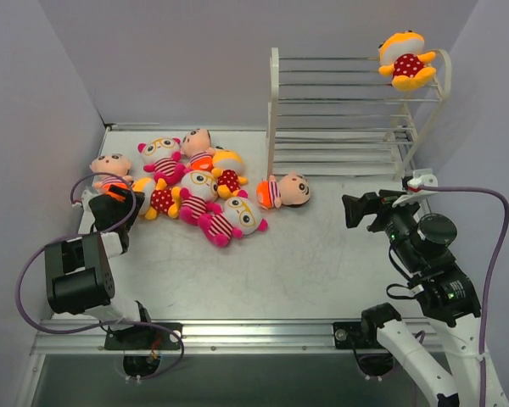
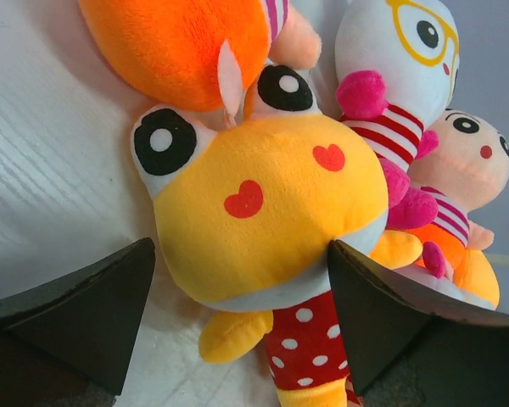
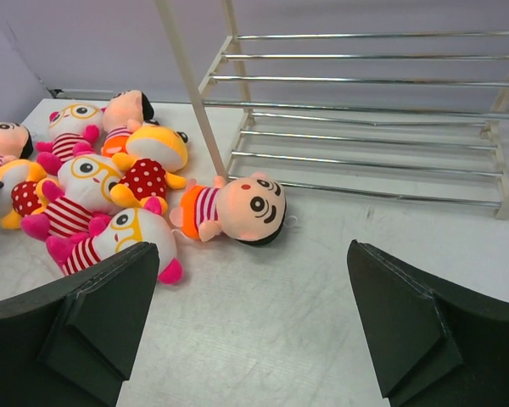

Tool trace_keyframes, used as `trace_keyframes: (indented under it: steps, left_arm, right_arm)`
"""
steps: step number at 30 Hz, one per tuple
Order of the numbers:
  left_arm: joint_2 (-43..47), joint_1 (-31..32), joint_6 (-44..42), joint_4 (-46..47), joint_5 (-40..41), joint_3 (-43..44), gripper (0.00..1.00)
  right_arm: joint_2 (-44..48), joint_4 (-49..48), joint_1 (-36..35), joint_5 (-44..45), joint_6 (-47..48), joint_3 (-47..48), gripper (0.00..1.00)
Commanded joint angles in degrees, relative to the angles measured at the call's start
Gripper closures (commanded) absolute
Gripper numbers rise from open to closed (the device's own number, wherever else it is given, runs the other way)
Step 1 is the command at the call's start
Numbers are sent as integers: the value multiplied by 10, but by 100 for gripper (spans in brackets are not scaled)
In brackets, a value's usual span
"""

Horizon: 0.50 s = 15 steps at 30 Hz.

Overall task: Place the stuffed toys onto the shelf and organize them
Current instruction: Grab a stuffed toy with the left arm

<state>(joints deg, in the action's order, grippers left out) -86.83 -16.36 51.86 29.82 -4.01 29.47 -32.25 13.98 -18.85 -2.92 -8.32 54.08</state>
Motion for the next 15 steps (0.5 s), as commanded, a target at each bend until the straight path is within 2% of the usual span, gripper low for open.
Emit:
trace_keyframes:
  steps: [1,4,7,8,9,11,14,15]
  left_arm:
    - [-27,-4,-7,88,-1,11,10]
    - [-44,-4,-1,117,-13,7,15]
    - [-48,-4,5,141,-17,-2,35]
    - [-46,-4,8,146,-18,-5,48]
    - [-41,-4,10,152,-18,-10,55]
    - [-27,-4,15,149,-19,-13,66]
    - [4,-4,17,141,-15,-22,77]
    - [16,-4,16,124,-15,-22,86]
  right_arm:
    - [3,-24,-6,15,12,-4,1]
    - [1,-26,-6,16,14,-6,1]
    - [-4,-23,-7,15,13,-3,1]
    - [-5,-22,-7,14,14,-2,0]
    - [-7,-19,-7,12,13,-1,1]
    - [-11,-18,-7,8,13,3,1]
    - [-16,-16,-7,-12,11,8,1]
    - [-18,-13,-7,-19,12,10,1]
